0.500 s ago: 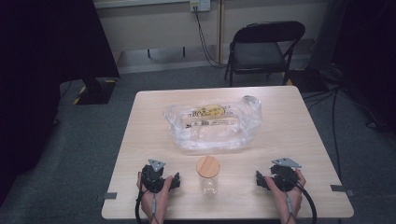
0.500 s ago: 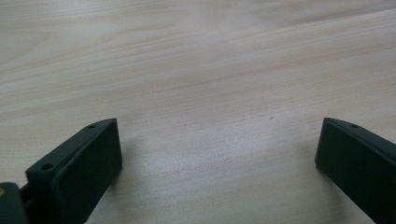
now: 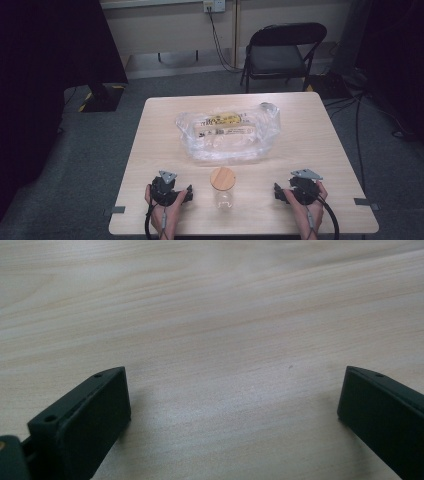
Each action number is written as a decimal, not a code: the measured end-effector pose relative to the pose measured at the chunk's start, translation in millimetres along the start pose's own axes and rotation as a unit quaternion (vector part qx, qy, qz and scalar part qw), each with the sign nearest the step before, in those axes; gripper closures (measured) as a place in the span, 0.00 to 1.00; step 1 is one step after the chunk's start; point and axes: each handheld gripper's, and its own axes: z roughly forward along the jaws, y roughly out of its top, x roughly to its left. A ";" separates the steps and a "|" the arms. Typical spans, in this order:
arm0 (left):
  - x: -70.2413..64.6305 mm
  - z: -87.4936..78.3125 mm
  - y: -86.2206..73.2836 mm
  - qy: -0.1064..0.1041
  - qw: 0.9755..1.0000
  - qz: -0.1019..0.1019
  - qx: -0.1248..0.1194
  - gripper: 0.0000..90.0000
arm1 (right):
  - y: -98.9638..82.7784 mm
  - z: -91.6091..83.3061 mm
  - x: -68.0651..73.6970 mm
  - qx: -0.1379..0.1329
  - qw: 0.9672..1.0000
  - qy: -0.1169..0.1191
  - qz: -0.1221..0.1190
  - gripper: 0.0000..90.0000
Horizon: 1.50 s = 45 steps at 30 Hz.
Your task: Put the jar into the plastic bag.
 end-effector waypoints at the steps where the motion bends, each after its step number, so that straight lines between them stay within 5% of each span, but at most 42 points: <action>1: 0.1 0.0 0.0 0.000 1.000 0.000 0.000 0.00 | 0.0 0.0 0.0 0.000 1.000 0.000 0.000 0.00; 12: -4.8 -3.6 -1.0 -0.019 1.000 -0.003 -0.018 0.05 | 0.0 0.0 0.0 0.000 1.000 0.000 0.000 0.00; 18: -11.5 -12.6 -0.1 -0.022 0.999 -0.002 -0.048 0.05 | 0.0 0.0 0.0 0.000 1.000 0.000 0.000 0.00; 27: -14.7 -35.1 -0.3 -0.061 0.995 -0.010 -0.080 0.04 | 0.0 0.0 0.0 0.000 1.000 0.000 0.000 0.00; 31: -20.7 -45.3 3.1 -0.072 0.993 0.010 -0.093 0.03 | 0.0 0.0 0.0 0.000 1.000 0.000 0.000 0.00; 36: -25.0 -53.9 4.8 -0.066 0.992 0.008 -0.111 0.03 | 0.0 0.0 0.0 0.000 1.000 0.000 0.000 0.00; 45: -30.5 -70.6 5.5 -0.092 0.987 0.016 -0.129 0.05 | 0.0 0.0 0.1 0.000 1.000 0.000 0.000 0.00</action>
